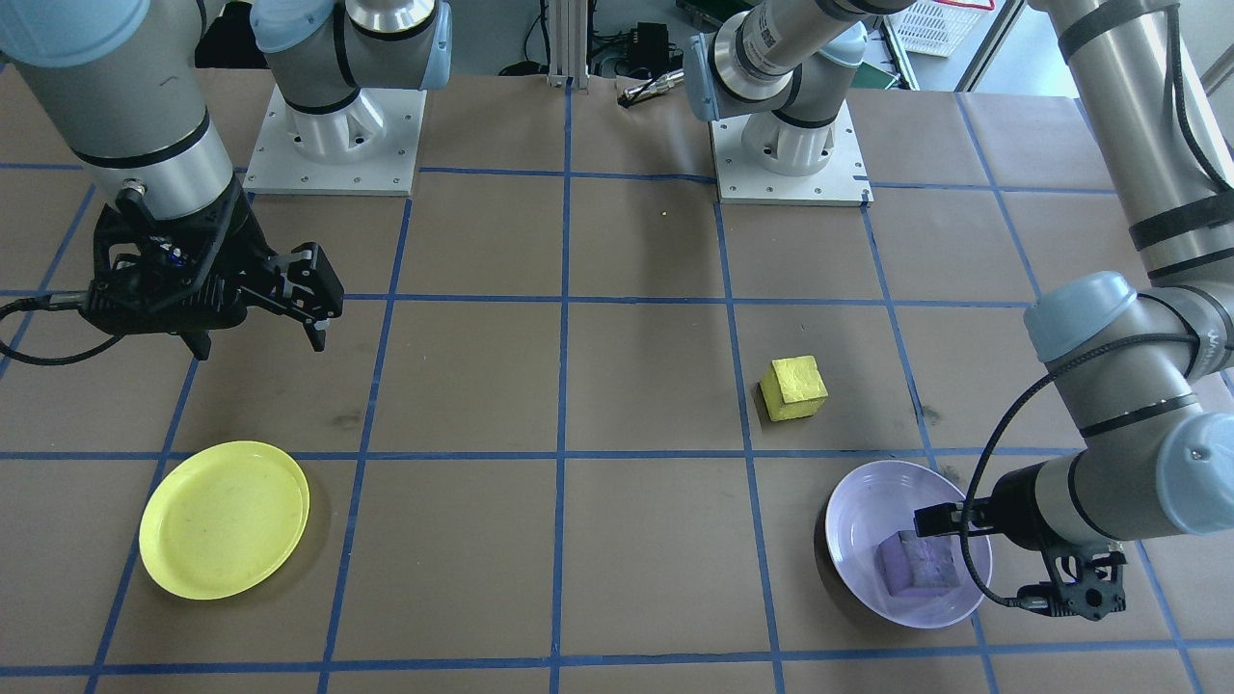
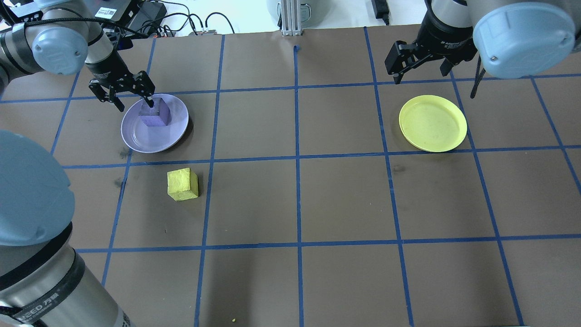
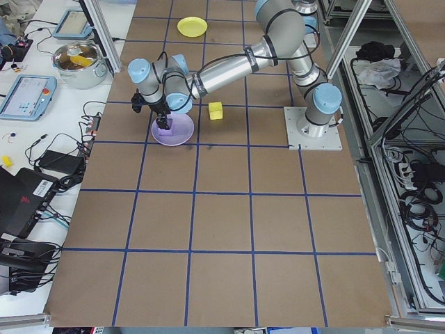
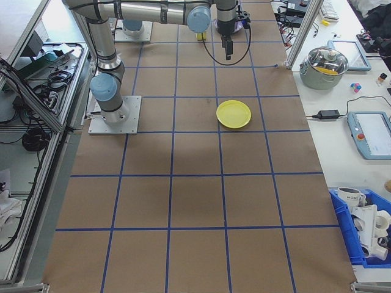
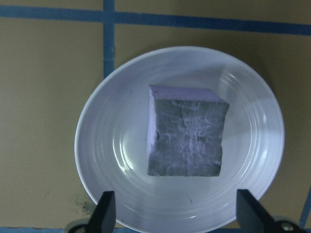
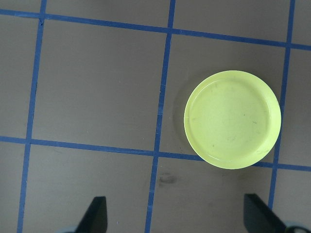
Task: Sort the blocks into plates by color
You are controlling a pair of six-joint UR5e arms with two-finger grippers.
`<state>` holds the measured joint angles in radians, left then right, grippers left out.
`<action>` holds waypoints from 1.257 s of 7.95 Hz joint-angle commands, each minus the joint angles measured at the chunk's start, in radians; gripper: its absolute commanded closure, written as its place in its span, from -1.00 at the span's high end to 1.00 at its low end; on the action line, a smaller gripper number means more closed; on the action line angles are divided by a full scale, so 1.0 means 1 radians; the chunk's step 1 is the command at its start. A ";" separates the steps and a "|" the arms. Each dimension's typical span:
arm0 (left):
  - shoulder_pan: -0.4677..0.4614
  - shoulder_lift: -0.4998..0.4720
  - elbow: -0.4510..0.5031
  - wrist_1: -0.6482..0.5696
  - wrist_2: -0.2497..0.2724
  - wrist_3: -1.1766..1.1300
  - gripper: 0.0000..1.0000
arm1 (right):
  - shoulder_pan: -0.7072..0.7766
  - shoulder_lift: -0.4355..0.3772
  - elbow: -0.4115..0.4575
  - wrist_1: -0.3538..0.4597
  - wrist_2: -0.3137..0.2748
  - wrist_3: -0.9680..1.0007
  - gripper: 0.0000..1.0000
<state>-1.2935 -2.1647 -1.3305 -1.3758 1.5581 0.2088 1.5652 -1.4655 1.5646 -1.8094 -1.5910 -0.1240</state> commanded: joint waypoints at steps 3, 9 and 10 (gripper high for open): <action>-0.147 0.161 -0.185 -0.002 -0.027 -0.338 0.76 | -0.001 0.002 0.000 -0.013 0.000 0.001 1.00; -0.076 0.249 -0.455 0.070 -0.027 -0.233 0.68 | -0.002 0.005 0.000 -0.031 -0.003 0.001 1.00; -0.079 0.258 -0.452 0.070 -0.027 -0.262 0.69 | -0.002 0.005 0.000 -0.027 -0.004 0.003 1.00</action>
<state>-1.3755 -1.9174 -1.7588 -1.3078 1.5311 -0.0261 1.5634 -1.4606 1.5642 -1.8419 -1.5929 -0.1226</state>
